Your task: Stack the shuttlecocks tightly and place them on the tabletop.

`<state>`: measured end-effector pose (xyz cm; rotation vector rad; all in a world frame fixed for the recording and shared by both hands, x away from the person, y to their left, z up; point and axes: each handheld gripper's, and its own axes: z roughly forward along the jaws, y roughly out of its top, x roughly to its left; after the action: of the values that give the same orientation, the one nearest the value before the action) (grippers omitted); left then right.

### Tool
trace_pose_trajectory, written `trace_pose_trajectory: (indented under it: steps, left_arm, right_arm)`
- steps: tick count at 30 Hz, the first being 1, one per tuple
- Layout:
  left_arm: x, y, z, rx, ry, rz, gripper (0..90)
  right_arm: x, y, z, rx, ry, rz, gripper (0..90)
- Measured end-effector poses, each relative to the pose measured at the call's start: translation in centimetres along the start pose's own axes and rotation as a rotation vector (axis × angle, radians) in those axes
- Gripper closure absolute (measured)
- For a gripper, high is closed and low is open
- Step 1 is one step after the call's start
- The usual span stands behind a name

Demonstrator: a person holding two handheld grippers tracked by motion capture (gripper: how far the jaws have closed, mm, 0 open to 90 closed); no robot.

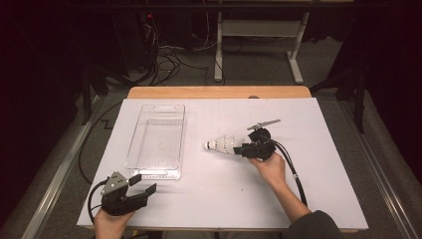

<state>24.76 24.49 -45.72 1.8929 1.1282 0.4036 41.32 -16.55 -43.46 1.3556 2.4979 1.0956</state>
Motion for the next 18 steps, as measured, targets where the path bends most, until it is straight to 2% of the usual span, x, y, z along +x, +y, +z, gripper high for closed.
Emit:
trace_pose_trajectory:
  steps: [6,18]
  left_arm:
    - [0.06,0.01,0.11,0.004,-0.005,-0.002,33.4]
    - [0.08,-0.02,0.11,0.000,-0.009,-0.007,33.4]
  right_arm:
    - [0.18,-0.02,-0.29,-0.011,0.009,-0.001,55.7]
    - [0.51,0.01,-0.35,-0.025,0.003,-0.023,50.6]
